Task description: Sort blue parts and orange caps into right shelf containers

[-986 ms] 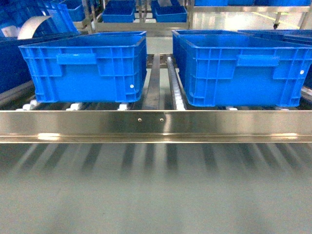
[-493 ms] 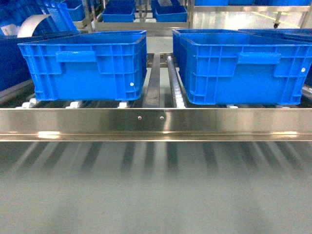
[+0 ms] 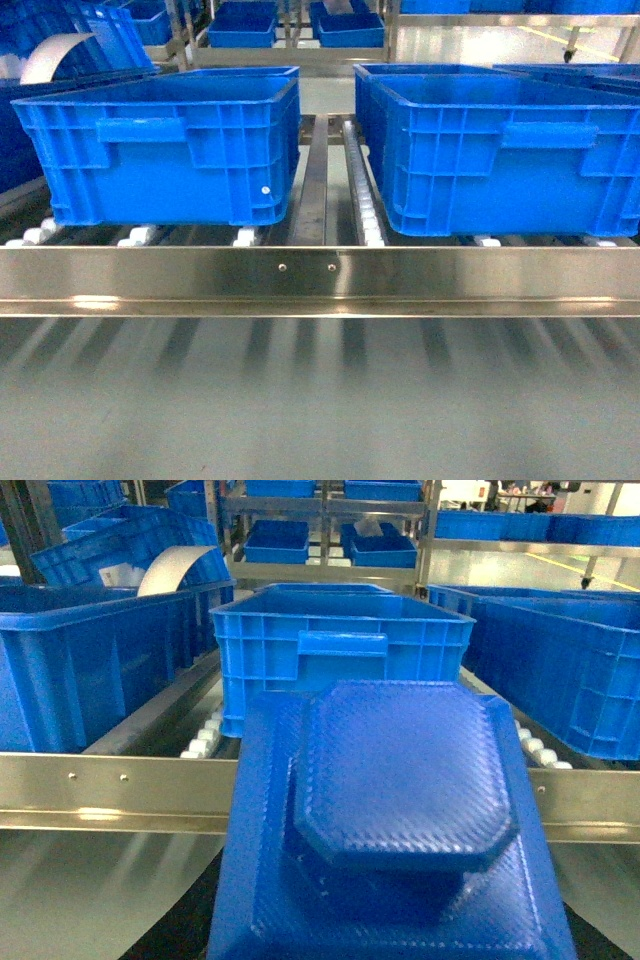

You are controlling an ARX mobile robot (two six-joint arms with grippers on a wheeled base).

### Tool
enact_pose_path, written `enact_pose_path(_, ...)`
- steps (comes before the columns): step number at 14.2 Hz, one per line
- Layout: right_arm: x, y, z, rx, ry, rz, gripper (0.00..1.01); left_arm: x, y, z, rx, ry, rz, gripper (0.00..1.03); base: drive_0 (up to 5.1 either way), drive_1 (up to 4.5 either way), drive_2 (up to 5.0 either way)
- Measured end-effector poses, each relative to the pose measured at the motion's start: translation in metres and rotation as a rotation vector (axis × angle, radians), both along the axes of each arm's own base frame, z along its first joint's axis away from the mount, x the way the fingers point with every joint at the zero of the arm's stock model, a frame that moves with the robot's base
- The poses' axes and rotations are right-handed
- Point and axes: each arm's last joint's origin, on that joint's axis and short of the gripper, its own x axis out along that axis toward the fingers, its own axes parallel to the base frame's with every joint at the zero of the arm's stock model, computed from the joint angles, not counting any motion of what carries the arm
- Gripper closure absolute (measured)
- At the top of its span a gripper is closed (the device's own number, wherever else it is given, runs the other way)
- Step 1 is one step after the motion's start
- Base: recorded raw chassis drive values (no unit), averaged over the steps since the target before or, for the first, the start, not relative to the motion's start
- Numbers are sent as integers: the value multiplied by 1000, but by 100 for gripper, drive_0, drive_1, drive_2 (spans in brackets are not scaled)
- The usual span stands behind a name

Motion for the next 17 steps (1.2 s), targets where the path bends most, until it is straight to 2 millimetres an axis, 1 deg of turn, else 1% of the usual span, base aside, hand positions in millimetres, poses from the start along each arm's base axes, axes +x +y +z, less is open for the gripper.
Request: enact_pose_path(17, 0, 0, 0, 0, 2, 0, 58, 0, 0, 0, 0, -2, 0, 61, 2, 412, -409)
